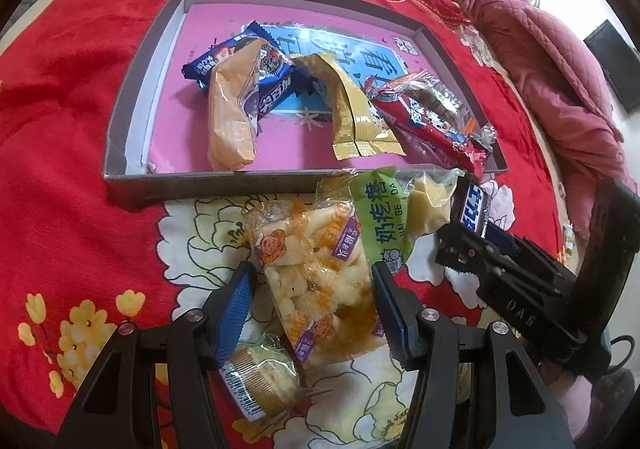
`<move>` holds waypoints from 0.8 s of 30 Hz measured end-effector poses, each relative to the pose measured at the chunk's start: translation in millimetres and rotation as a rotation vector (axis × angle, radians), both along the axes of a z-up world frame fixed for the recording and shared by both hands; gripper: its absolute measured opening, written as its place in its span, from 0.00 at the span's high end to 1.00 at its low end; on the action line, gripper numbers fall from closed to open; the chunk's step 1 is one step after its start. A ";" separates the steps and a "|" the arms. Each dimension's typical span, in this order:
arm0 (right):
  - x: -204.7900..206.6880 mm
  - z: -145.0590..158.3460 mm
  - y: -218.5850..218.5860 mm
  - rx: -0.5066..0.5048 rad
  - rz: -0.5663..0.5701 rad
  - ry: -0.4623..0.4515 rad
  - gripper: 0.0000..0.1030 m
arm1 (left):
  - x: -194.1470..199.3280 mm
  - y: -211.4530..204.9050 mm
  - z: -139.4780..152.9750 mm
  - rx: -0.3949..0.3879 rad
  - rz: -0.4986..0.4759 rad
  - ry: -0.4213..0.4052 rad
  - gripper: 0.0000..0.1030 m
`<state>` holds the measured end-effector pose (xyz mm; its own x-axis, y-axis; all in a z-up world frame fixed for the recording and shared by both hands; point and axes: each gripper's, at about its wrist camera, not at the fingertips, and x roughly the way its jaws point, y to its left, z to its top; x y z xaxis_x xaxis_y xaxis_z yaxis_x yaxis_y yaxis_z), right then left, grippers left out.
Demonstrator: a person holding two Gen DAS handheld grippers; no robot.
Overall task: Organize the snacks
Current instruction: 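Grasp the clear bag of yellow puffs with the left tool while the right tool grasps the chocolate bar, then lift the puff bag toward the tray with the left tool while the right tool carries the chocolate bar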
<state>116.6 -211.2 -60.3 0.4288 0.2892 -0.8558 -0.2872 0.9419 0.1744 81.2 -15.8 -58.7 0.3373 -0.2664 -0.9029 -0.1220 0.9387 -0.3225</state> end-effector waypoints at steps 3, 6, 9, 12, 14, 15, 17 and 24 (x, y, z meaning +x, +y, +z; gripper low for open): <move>3.8 -2.5 0.8 0.004 0.012 -0.002 0.56 | 1.3 -3.6 -3.8 0.006 0.009 0.013 0.41; 5.0 -3.4 2.7 -0.004 0.020 -0.012 0.56 | 2.4 -4.7 -6.6 0.002 0.028 0.018 0.45; 5.8 -3.8 -1.4 0.018 0.022 -0.018 0.63 | 3.2 -4.9 -6.1 0.001 0.033 0.015 0.48; 8.2 -2.3 -12.8 0.071 0.012 -0.009 0.69 | 1.8 -5.2 -4.9 0.003 0.033 0.008 0.48; 8.5 -1.0 -19.3 0.093 0.003 -0.004 0.70 | 1.0 -4.8 -4.0 0.004 0.032 0.005 0.49; 8.1 0.4 -21.3 0.101 0.000 -0.004 0.70 | 0.6 -4.9 -3.5 0.004 0.031 0.005 0.49; 6.3 2.8 -25.2 0.126 -0.003 0.004 0.72 | -0.4 -4.6 -1.6 0.003 0.031 0.000 0.49; -0.1 8.5 -45.3 0.247 -0.050 0.043 0.75 | -5.1 -3.2 6.5 0.000 0.027 -0.021 0.49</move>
